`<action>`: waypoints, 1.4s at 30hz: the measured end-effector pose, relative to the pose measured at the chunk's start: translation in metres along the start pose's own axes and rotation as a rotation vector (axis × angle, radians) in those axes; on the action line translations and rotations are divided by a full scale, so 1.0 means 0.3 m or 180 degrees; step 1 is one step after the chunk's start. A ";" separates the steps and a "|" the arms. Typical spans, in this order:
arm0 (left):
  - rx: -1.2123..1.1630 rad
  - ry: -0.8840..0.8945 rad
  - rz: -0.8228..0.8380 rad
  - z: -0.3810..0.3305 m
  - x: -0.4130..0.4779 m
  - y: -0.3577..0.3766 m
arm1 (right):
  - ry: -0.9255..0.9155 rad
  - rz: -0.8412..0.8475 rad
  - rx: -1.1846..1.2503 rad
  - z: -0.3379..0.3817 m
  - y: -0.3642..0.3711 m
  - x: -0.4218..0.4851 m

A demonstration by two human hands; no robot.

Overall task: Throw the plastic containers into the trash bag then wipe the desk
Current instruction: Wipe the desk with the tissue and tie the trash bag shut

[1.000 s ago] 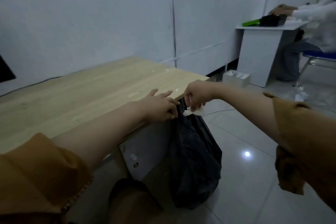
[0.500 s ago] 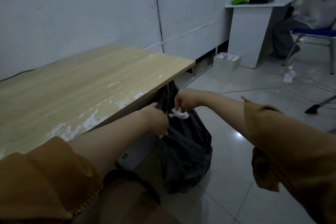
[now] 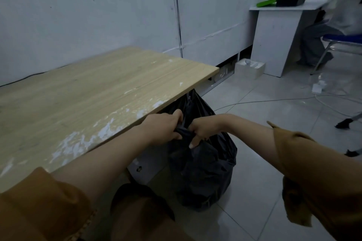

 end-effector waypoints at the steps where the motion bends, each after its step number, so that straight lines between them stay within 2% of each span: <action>1: 0.0056 -0.0046 0.0033 0.006 0.003 -0.005 | 0.0037 0.0093 0.0062 -0.007 0.005 -0.001; 3: 0.0136 0.0014 0.0054 0.010 0.010 -0.017 | 0.0204 0.0409 -0.0182 -0.041 0.025 -0.018; 6: 0.0379 0.0159 0.0113 0.001 0.009 -0.019 | 0.0581 0.0822 -0.1164 -0.135 0.052 -0.047; 9: 0.0416 0.0152 0.0130 -0.005 0.010 -0.007 | 0.0782 0.0650 -0.1669 -0.175 0.038 -0.048; 11: 0.0367 0.0145 0.0059 -0.013 0.014 -0.006 | 0.0626 0.0310 -0.1404 -0.143 0.004 -0.039; 15: 0.0174 -0.0051 -0.0019 -0.028 0.027 0.007 | -0.0065 -0.0478 -0.0264 0.006 -0.089 -0.016; 18: 0.0287 -0.0141 -0.0176 -0.018 0.038 0.007 | -0.0507 -0.0728 -0.0169 0.075 -0.125 -0.017; 21: 0.0517 -0.0202 -0.0313 0.008 0.026 0.008 | -0.0233 -0.0401 -0.0142 0.006 -0.120 -0.024; 23: 0.0551 -0.0193 -0.0406 0.018 0.008 0.017 | 0.0102 0.0045 -0.0767 -0.066 -0.094 -0.044; 25: 0.0450 -0.0200 -0.0493 0.021 -0.002 0.029 | 0.0333 0.0271 -0.1252 -0.129 -0.070 -0.068; 26: 0.0320 -0.0259 -0.0513 0.027 -0.005 0.036 | 0.0319 0.0264 -0.1098 -0.140 -0.064 -0.080; 28: -0.0179 -0.0515 -0.0428 0.049 -0.003 0.054 | 0.0064 -0.0011 -0.0061 -0.124 -0.082 -0.088; 32: -0.2428 -0.1280 -0.0030 0.070 0.001 0.104 | -0.0881 -0.0865 0.2315 -0.030 -0.187 -0.112; 34: -0.3460 -0.1449 0.0073 0.040 0.004 0.125 | -0.1179 -0.0932 0.3242 0.000 -0.200 -0.109; 35: -0.3740 -0.1428 -0.0002 0.026 0.012 0.129 | -0.1285 -0.0897 0.3575 0.011 -0.191 -0.103; 38: -0.4039 -0.1438 -0.0284 0.009 0.035 0.150 | -0.1374 -0.0751 0.4091 0.039 -0.135 -0.064; 42: -0.4105 -0.1396 -0.0114 0.019 0.045 0.194 | -0.1144 -0.0552 0.3935 0.031 -0.088 -0.046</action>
Point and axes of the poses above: each hand's wrist, its own x-axis towards the middle knuckle, its own y-axis out of the palm, z = x × y, the point moved 5 cm from there along x, towards the middle knuckle, and after that the axes turned 11 degrees about -z, right-handed, at the moved point
